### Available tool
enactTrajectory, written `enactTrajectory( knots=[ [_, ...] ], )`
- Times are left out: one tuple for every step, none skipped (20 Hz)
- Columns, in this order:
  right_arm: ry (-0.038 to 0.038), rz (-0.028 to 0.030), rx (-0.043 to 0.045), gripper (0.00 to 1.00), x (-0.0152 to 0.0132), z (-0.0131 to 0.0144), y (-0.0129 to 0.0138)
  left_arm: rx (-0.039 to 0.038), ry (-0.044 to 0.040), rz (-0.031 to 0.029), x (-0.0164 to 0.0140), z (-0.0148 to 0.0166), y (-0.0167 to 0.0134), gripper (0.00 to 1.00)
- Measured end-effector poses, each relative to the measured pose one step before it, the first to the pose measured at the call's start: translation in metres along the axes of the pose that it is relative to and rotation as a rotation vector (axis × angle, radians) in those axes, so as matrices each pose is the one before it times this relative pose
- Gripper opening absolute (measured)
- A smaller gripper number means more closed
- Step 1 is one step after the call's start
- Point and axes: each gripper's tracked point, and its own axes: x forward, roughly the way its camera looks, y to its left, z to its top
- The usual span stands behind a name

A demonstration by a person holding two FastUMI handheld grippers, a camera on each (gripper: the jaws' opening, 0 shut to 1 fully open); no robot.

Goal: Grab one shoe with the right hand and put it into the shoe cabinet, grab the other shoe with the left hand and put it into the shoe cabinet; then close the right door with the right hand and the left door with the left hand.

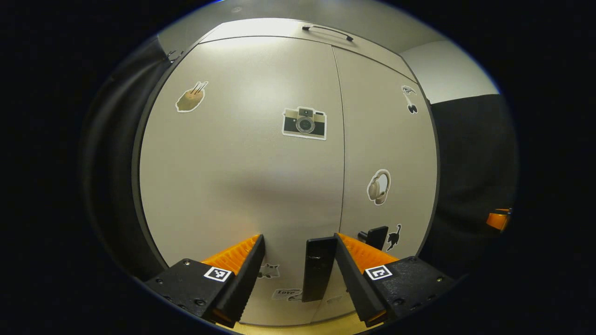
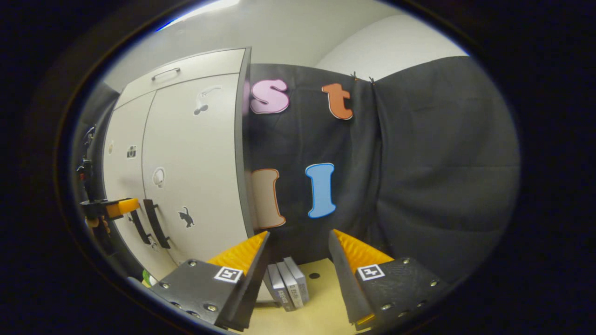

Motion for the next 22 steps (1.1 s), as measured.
enactTrajectory(
  knots=[
    [0.00245,0.00267,-0.00021,0.74,0.0005,-0.00059,0.00047,0.0019,-0.00354,0.0017,0.00009,0.0003,-0.00002,0.89],
    [0.00077,0.00188,-0.00082,0.72,0.00148,-0.00019,0.00112,-0.00007,0.00265,-0.00002,0.00036,-0.00002,0.0003,0.89],
    [0.00168,0.0023,-0.00081,0.72,0.00073,-0.00025,0.00107,-0.00159,-0.00242,-0.00018,-0.00046,0.00004,-0.00022,0.88],
    [0.00141,0.00394,0.00019,0.72,0.00056,0.00017,0.00155,0.0013,0.00062,-0.00031,-0.00004,0.00041,0.00016,0.89],
    [0.00114,0.00517,0.00055,0.72,0.00028,0.00105,0.00224,0.00191,0.00067,-0.00038,0.0003,-0.00078,-0.00045,0.88],
    [0.00105,0.00616,-0.00034,0.72,-0.00052,-0.00005,0.00207,0.00594,0.00062,-0.00169,0.00017,0.00027,-0.00011,0.88],
    [0.00003,0.00695,-0.00175,0.72,-0.00071,0.00062,0.00271,0.00941,0.00259,-0.00215,-0.00072,-0.00058,-0.00049,0.89],
    [-0.00132,0.00715,-0.00441,0.72,-0.00009,0.00148,0.00336,0.00899,0.00349,0.00044,-0.00217,0.00036,-0.00042,0.88],
    [-0.00166,0.00643,-0.00724,0.72,-0.00085,0.00157,0.00306,0.01216,-0.00376,0.00266,-0.00339,0.0017,-0.00036,0.89],
    [-0.0014,0.00683,-0.00786,0.72,-0.00138,0.00038,0.00301,0.01271,-0.01108,0.00456,-0.0059,0.00483,-0.00068,0.89],
    [-0.00216,0.00906,-0.00621,0.72,-0.00135,0.00154,0.00391,0.01458,-0.01561,0.00829,-0.00667,0.0064,0.00085,0.89],
    [-0.00183,0.01059,-0.00361,0.72,-0.0009,0.00054,0.00487,0.0091,-0.01173,0.0068,-0.007,0.00649,0.00108,0.89],
    [-0.00228,0.01254,-0.00267,0.72,-0.00126,0.00191,0.0054,0.00093,-0.0104,0.00206,-0.00814,0.0057,-0.00004,0.88],
    [-0.00317,0.01402,-0.00288,0.75,-0.00236,0.00176,0.00568,-0.00242,-0.0099,0.00096,-0.0086,0.00588,0.00012,0.88],
    [-0.00451,0.01567,-0.00255,0.75,-0.00213,0.0023,0.00595,0.00392,-0.00888,0.00777,-0.00913,0.00549,0.00241,0.88],
    [-0.00503,0.01751,-0.00273,0.72,-0.00171,0.00347,0.00759,0.00932,-0.00074,0.01135,-0.00934,0.00309,0.0031,0.88],
    [-0.00619,0.01833,-0.0014,0.72,-0.00201,0.00393,0.00767,0.00666,0.00182,0.00738,-0.00868,0.00192,0.00244,0.88],
    [-0.00389,0.01898,-0.00191,0.72,-0.00281,0.00357,0.00835,-0.0021,-0.00139,0.00312,-0.00933,0.00284,0.00146,0.88],
    [-0.00664,0.01934,-0.00023,0.72,-0.00316,0.00361,0.00779,-0.00936,-0.0019,-0.00012,-0.00969,0.00216,0.0001,0.88],
    [-0.00464,0.0203,0.00136,0.72,-0.0034,0.00394,0.00883,-0.00896,-0.00113,0.00448,-0.01038,0.00228,0.00143,0.87],
    [-0.00383,0.01939,0.00316,0.72,-0.00353,0.00365,0.00838,-0.00577,-0.00174,0.00689,-0.00932,0.0018,0.00247,0.88],
    [-0.00125,0.01625,0.00389,0.75,-0.00407,0.00273,0.00871,-0.00312,0.0042,0.00751,-0.00941,0.0016,0.00222,0.88]
  ],
)
